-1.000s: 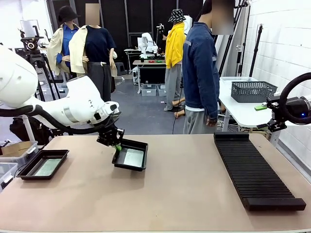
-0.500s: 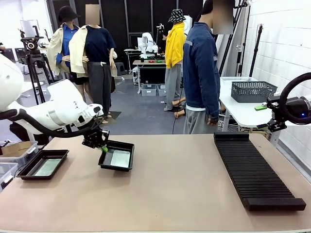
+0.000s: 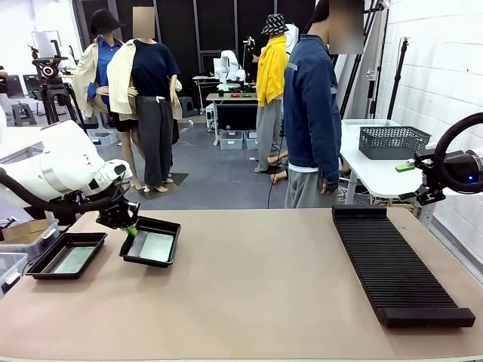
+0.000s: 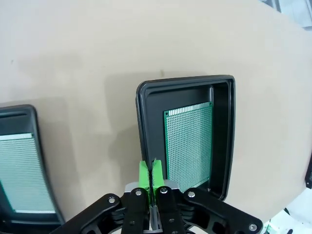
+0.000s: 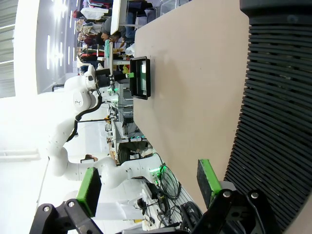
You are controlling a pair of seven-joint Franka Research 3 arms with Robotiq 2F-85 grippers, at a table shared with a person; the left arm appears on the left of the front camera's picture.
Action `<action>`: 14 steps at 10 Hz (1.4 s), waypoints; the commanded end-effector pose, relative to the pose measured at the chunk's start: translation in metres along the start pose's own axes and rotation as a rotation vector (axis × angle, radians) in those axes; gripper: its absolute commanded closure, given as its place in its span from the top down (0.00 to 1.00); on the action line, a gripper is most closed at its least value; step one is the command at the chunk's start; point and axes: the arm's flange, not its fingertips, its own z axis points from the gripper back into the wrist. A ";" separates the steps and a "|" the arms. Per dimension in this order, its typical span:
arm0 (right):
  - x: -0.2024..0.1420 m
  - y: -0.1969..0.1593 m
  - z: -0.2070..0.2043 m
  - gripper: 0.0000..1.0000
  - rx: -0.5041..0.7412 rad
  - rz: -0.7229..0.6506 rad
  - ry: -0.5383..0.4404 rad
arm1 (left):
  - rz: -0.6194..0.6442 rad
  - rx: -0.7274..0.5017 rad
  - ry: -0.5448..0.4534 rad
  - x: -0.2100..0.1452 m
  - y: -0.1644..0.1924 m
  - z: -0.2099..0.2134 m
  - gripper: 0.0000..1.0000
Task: Inspect and transfer BCBs to ESD trays.
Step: Pick up the ESD tray and place it on the left side of the table.
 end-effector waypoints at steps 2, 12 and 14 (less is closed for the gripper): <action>0.000 0.000 -0.001 1.00 0.000 -0.008 0.002 | -0.026 0.069 0.000 0.000 0.028 0.001 0.00; 0.000 0.000 -0.001 1.00 0.000 -0.008 0.002 | -0.061 0.076 0.026 0.003 0.065 -0.007 0.15; 0.000 0.000 -0.001 1.00 0.000 -0.008 0.002 | -0.055 0.079 0.027 0.003 0.063 -0.003 0.53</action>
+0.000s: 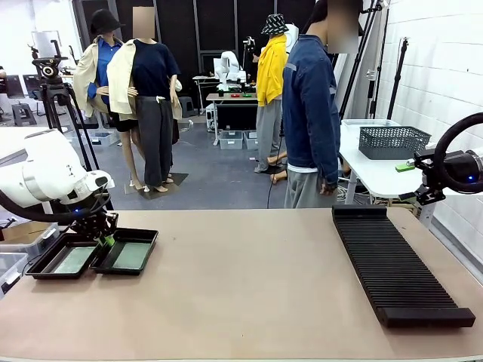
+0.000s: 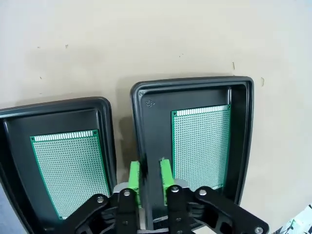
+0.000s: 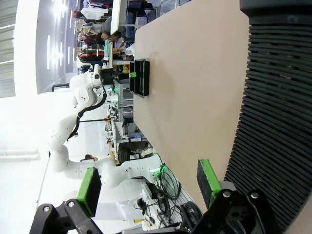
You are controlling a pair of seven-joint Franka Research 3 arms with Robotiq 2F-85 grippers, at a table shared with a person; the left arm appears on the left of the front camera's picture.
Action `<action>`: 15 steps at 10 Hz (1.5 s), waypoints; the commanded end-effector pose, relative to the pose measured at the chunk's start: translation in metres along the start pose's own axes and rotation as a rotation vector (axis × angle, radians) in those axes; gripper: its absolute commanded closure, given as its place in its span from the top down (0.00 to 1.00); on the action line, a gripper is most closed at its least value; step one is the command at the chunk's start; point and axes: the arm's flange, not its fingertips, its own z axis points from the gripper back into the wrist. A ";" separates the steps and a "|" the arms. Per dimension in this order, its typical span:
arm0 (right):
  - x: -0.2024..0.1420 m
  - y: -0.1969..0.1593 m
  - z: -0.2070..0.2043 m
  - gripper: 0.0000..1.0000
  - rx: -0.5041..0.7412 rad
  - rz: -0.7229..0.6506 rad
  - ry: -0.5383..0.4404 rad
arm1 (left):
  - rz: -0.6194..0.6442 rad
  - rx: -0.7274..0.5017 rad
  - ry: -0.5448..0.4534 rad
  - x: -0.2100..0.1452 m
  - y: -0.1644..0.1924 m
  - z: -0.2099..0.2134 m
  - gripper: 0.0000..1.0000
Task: Inspect and transfer BCBs to ESD trays.
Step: Pick up the ESD tray and place it on the left side of the table.
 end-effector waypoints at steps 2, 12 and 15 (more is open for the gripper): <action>0.000 0.000 -0.001 1.00 0.000 -0.008 0.002 | 0.001 -0.010 -0.014 0.001 0.002 0.019 0.92; 0.000 0.000 -0.001 1.00 0.000 -0.008 0.002 | 0.015 -0.022 -0.037 -0.001 -0.003 0.050 1.00; 0.000 0.000 -0.001 1.00 0.000 -0.008 0.002 | 0.015 -0.022 -0.037 -0.001 -0.003 0.050 1.00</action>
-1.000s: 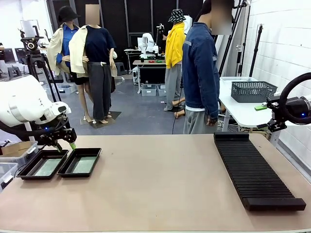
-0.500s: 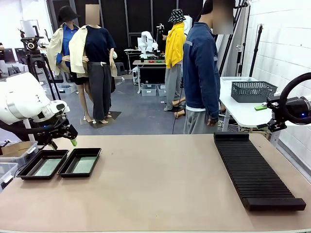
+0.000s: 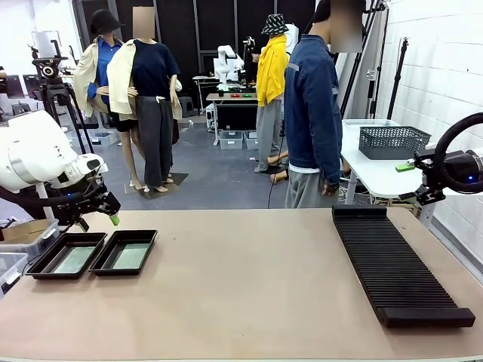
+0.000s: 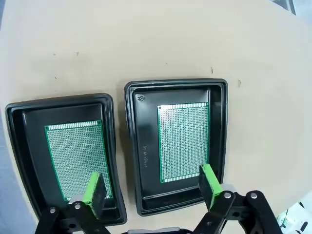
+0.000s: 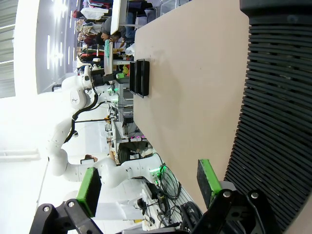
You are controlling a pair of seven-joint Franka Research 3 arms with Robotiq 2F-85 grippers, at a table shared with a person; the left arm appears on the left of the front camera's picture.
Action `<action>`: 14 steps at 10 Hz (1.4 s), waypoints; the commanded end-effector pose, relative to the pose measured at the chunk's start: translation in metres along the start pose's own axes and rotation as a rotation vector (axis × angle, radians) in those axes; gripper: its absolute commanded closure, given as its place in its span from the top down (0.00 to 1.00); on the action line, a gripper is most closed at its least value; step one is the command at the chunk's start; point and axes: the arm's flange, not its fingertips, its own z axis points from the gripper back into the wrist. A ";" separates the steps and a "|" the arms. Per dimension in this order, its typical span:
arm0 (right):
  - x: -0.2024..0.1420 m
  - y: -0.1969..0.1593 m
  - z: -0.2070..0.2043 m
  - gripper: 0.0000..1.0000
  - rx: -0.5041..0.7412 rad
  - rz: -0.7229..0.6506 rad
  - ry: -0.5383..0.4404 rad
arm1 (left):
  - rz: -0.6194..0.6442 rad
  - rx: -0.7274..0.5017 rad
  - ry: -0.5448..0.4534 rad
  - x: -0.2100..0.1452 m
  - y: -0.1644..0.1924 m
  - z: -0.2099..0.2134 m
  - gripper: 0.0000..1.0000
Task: Inspect and transfer BCBs to ESD trays.
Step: Pick up the ESD tray and place it on the left side of the table.
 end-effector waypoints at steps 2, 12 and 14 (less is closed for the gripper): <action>0.000 0.000 -0.001 1.00 0.000 -0.008 0.002 | 0.001 0.001 -0.007 -0.002 0.001 0.002 1.00; 0.000 0.000 -0.001 1.00 0.000 -0.008 0.002 | 0.000 0.000 0.000 0.000 0.000 0.000 1.00; 0.000 0.000 -0.001 1.00 0.000 -0.008 0.002 | 0.064 -0.131 0.023 0.003 0.018 0.040 1.00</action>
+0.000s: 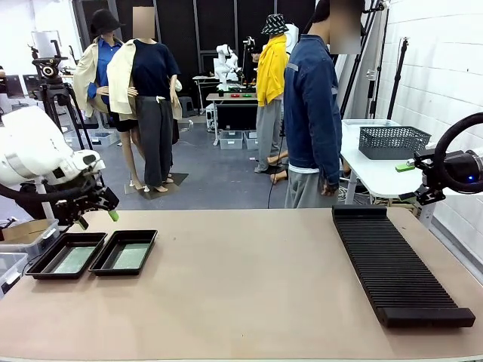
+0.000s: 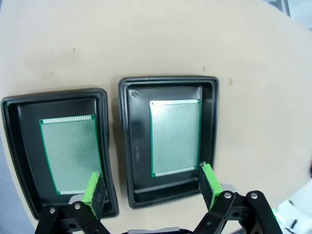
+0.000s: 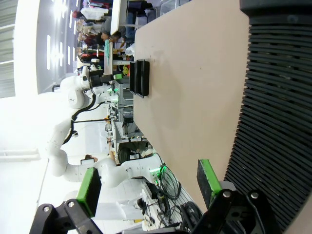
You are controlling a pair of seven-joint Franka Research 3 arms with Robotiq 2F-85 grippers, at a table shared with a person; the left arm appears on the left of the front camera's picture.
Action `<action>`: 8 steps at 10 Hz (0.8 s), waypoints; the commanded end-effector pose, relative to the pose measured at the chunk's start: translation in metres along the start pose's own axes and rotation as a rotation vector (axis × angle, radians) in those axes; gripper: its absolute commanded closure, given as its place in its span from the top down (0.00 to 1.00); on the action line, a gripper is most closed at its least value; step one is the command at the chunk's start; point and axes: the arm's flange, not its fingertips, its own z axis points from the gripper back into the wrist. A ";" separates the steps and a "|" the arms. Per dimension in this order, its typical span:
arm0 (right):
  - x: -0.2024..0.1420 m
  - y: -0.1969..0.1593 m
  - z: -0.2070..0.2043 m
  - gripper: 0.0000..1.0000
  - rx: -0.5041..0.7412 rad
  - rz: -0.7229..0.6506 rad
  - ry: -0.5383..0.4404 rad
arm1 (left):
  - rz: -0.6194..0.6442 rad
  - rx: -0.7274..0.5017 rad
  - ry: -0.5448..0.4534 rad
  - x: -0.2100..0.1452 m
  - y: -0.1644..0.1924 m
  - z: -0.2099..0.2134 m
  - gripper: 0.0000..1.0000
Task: Inspect and transfer BCBs to ESD trays.
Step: Pick up the ESD tray and place it on the left side of the table.
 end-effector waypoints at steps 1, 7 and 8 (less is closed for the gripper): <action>0.000 0.000 -0.001 1.00 0.000 -0.008 0.002 | 0.062 -0.174 0.055 0.011 0.027 0.052 1.00; 0.000 0.000 -0.001 1.00 0.000 -0.008 0.002 | 0.241 -0.714 0.031 0.020 0.141 0.118 1.00; 0.000 0.000 -0.001 1.00 0.000 -0.008 0.002 | 0.254 -0.809 0.013 0.019 0.159 0.114 1.00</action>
